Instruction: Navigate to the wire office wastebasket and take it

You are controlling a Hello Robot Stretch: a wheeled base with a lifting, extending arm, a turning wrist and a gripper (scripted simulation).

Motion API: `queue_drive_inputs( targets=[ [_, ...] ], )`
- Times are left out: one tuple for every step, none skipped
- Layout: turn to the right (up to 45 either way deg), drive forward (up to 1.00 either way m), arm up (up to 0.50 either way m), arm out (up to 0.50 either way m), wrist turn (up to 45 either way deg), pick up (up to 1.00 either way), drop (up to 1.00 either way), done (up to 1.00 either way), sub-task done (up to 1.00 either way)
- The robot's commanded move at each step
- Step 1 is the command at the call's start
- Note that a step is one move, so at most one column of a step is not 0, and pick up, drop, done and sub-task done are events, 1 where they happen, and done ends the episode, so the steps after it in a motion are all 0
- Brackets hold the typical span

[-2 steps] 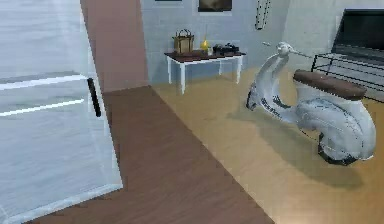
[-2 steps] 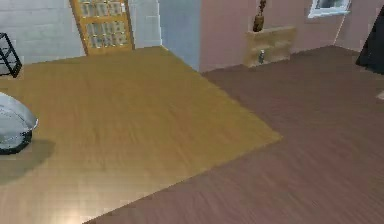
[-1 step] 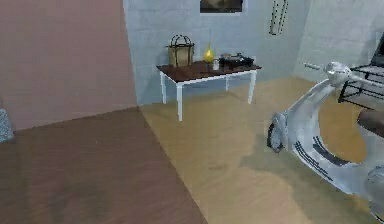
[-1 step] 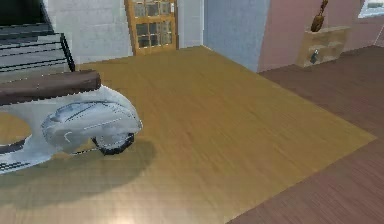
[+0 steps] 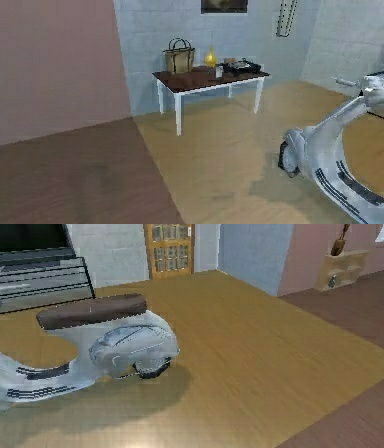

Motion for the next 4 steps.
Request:
queue_drive_inputs(
  targets=[
    [-27.0, 0.0, 0.0, 0.0, 0.0, 0.0, 0.0, 0.0, 0.0],
    [0.0, 0.65, 0.0, 0.0, 0.0, 0.0, 0.0, 0.0, 0.0],
    [-27.0, 0.0, 0.0, 0.0, 0.0, 0.0, 0.0, 0.0, 0.0],
    [0.0, 1.0, 0.0, 0.0, 0.0, 0.0, 0.0, 0.0, 0.0]
  ],
)
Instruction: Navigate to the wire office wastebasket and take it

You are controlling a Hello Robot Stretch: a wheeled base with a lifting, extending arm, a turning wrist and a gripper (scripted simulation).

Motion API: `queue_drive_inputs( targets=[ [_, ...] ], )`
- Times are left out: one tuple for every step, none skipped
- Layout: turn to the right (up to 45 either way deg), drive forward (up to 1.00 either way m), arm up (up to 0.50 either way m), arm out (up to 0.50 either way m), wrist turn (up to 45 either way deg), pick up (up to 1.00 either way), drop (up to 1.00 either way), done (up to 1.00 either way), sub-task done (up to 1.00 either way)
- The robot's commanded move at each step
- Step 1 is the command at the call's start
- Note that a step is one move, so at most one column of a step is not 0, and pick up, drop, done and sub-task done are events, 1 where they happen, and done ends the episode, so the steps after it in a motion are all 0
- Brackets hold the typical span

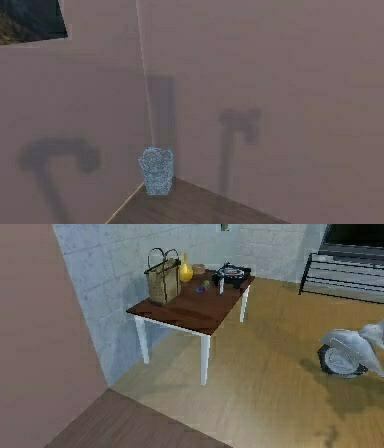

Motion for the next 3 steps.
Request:
queue_drive_inputs(
  targets=[
    [-6.0, 0.0, 0.0, 0.0, 0.0, 0.0, 0.0, 0.0, 0.0],
    [0.0, 0.3, 0.0, 0.0, 0.0, 0.0, 0.0, 0.0, 0.0],
    [-45.0, 0.0, 0.0, 0.0, 0.0, 0.0, 0.0, 0.0, 0.0]
  ],
)
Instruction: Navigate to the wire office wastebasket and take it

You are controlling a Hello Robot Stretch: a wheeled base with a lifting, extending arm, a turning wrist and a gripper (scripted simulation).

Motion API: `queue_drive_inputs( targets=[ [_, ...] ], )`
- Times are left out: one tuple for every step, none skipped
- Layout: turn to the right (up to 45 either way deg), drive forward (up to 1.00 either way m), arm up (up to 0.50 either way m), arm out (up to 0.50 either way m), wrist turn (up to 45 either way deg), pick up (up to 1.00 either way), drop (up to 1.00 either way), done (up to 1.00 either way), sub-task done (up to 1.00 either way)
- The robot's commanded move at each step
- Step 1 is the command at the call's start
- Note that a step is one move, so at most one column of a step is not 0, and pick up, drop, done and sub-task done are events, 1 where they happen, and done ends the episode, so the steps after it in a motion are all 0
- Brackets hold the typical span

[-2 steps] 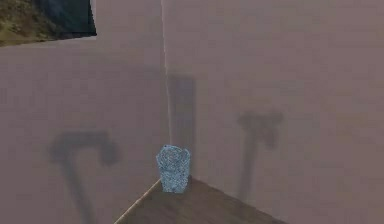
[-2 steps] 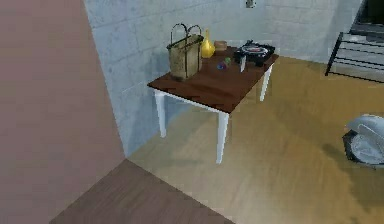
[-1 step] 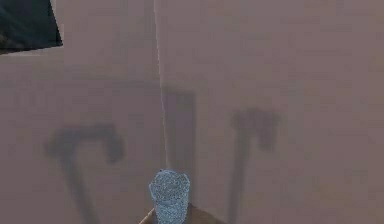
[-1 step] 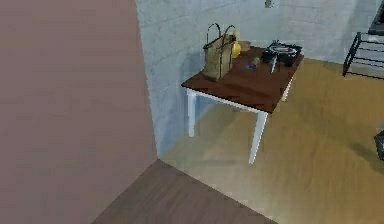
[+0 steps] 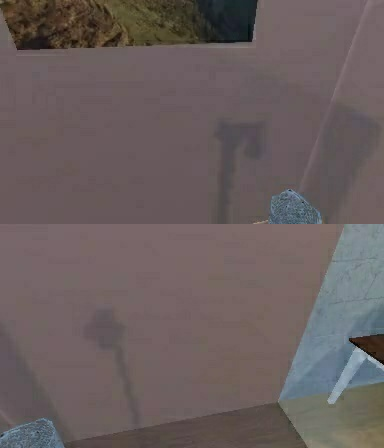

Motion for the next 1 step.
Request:
queue_drive_inputs(
  targets=[
    [-45.0, 0.0, 0.0, 0.0, 0.0, 0.0, 0.0, 0.0, 0.0]
  ],
)
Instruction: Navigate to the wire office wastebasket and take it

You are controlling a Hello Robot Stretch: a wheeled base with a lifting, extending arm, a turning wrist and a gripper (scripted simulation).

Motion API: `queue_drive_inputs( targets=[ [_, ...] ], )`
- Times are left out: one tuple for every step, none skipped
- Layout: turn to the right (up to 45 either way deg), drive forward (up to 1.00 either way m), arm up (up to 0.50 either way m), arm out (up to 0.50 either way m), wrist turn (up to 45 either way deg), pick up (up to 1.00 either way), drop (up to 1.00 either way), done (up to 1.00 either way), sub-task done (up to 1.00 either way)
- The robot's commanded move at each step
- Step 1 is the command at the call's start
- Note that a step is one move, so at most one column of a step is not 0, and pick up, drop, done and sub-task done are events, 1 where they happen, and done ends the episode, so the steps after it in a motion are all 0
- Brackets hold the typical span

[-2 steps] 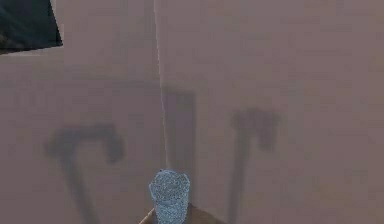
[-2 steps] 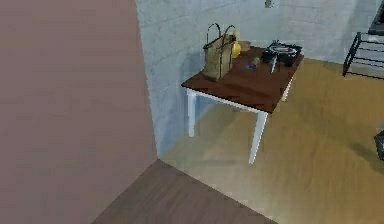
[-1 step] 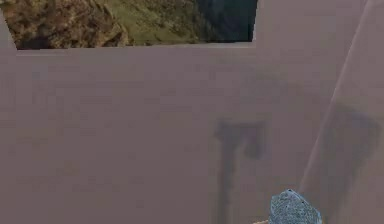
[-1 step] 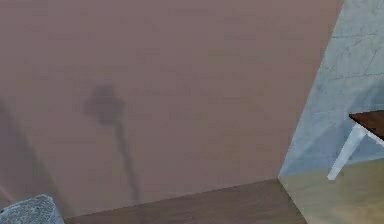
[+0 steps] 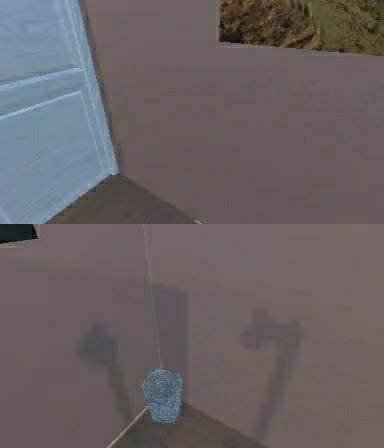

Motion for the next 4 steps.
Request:
queue_drive_inputs(
  targets=[
    [45.0, 0.0, 0.0, 0.0, 0.0, 0.0, 0.0, 0.0, 0.0],
    [45.0, 0.0, 0.0, 0.0, 0.0, 0.0, 0.0, 0.0, 0.0],
    [21.0, 0.0, 0.0, 0.0, 0.0, 0.0, 0.0, 0.0, 0.0],
    [0.0, 0.5, 0.0, 0.0, 0.0, 0.0, 0.0, 0.0, 0.0]
  ],
)
